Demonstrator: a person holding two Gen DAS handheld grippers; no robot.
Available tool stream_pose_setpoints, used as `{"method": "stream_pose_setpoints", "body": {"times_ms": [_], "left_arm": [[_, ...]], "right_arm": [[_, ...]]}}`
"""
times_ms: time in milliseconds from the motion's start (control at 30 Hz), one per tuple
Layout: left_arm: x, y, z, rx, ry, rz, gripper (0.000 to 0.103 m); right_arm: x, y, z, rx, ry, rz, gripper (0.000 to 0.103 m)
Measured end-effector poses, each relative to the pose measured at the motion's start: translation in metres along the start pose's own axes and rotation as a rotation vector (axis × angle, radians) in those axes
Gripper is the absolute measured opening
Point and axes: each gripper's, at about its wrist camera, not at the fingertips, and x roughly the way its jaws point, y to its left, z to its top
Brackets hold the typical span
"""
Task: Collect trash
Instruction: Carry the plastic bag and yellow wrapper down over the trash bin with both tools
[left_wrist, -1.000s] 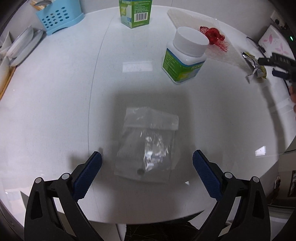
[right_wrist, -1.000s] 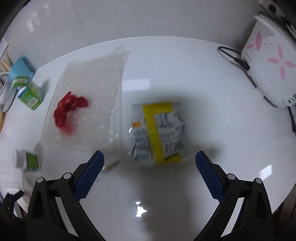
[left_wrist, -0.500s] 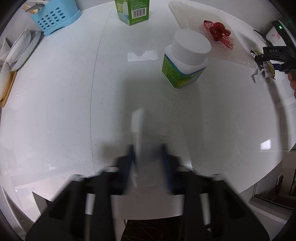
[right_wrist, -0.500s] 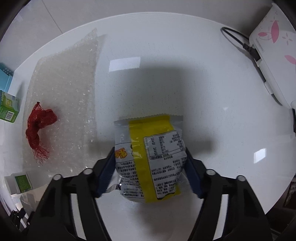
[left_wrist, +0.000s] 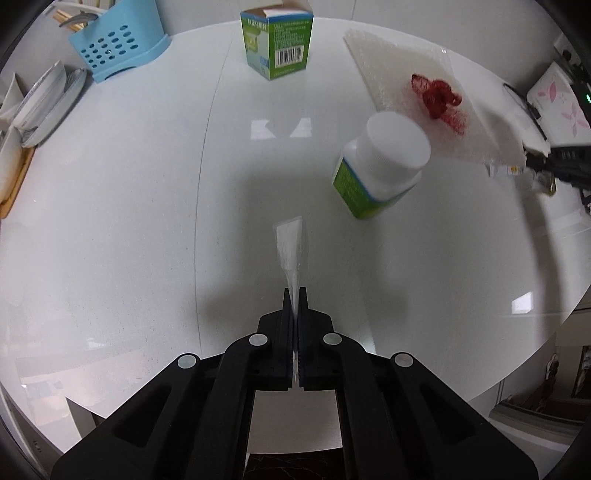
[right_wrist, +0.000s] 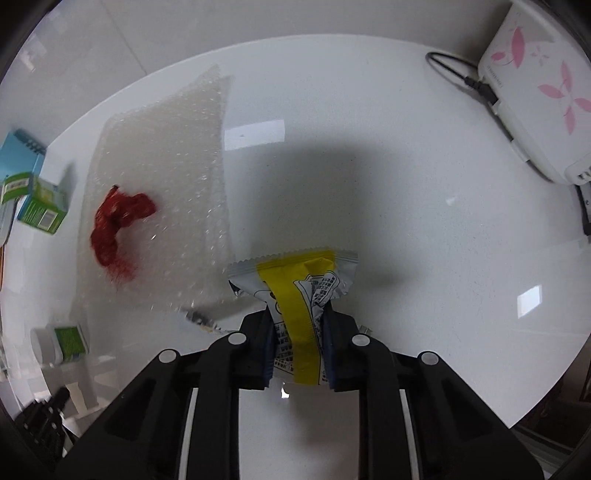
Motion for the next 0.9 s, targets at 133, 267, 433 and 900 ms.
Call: {"method": "stream_pose_setpoints", "body": {"times_ms": [133,267,433,900], "left_arm": [[-0.015,-0.006,0.002,-0.008,-0.038,-0.019,0.000],[-0.031,-0.009,-0.004,-0.012,-0.081,-0.028,0.000],[-0.039,-0.012,-0.018,-0.007,-0.110,-0.032,0.000],[-0.052,-0.016,-0.072,-0.019,-0.162,-0.051,0.000]], "right_arm": [[-0.026,0.002,-0.018,-0.016,-0.091,-0.007,0.019],[-0.038,0.008,-0.030,-0.047,-0.131,0.019,0.019],[-0.059,0.026,-0.065,-0.066,-0.180,0.027,0.019],[-0.078,0.053,-0.152,-0.139,-0.258,0.058,0.019]]}}
